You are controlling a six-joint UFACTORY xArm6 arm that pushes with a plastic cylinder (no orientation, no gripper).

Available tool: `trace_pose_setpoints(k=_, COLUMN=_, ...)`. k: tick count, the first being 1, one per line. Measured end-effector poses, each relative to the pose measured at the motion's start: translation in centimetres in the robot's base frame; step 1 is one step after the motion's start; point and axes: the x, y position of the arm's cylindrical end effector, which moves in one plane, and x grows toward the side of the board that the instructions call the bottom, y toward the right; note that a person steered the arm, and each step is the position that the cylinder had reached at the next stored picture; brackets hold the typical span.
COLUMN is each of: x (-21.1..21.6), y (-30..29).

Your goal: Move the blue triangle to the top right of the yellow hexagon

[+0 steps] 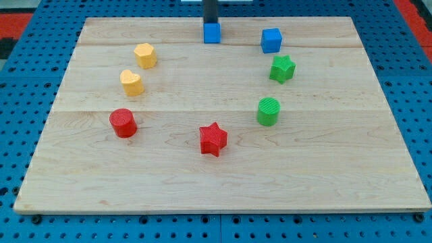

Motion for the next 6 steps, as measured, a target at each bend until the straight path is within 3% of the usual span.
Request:
trace_pose_setpoints(k=1, x=2.4, y=5.7)
trace_pose_setpoints(k=2, x=2.0, y=0.9)
trace_pose_setpoints(k=3, x=-0.9, y=-7.5)
trace_pose_setpoints(k=4, x=-0.9, y=-10.7)
trace_pose_setpoints(k=5, x=0.2, y=-3.9)
trace_pose_setpoints(k=6, x=3.1, y=-3.2)
